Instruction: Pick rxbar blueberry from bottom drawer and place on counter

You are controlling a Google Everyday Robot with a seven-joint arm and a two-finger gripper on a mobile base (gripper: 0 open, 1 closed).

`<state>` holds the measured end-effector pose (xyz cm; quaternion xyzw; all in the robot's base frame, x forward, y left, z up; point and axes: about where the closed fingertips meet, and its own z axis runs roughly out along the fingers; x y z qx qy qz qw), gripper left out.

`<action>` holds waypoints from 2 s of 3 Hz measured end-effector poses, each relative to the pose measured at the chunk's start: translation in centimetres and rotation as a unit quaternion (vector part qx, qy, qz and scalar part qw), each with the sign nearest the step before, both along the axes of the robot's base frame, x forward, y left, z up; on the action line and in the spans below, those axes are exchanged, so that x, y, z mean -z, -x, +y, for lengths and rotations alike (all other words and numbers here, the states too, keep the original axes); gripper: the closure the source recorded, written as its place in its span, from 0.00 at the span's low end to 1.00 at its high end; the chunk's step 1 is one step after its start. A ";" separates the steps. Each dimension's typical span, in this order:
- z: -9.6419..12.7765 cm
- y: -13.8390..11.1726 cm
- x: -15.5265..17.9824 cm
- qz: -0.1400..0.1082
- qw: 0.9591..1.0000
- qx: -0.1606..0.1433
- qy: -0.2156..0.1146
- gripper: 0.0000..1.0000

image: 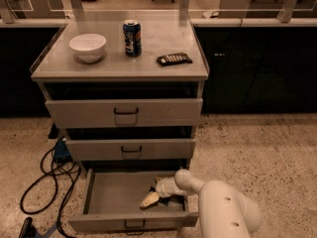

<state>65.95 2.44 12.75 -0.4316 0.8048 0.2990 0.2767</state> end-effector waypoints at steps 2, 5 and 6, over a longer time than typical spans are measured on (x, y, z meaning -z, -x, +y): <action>-2.3 0.0 2.8 0.011 1.000 0.013 0.011 0.00; -2.3 0.0 2.8 0.011 1.000 0.013 0.011 0.48; -2.3 0.0 2.8 0.011 1.000 0.013 0.011 0.71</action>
Offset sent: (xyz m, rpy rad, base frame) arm 0.0332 -0.0705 -0.0741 -0.0323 0.0303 -0.1363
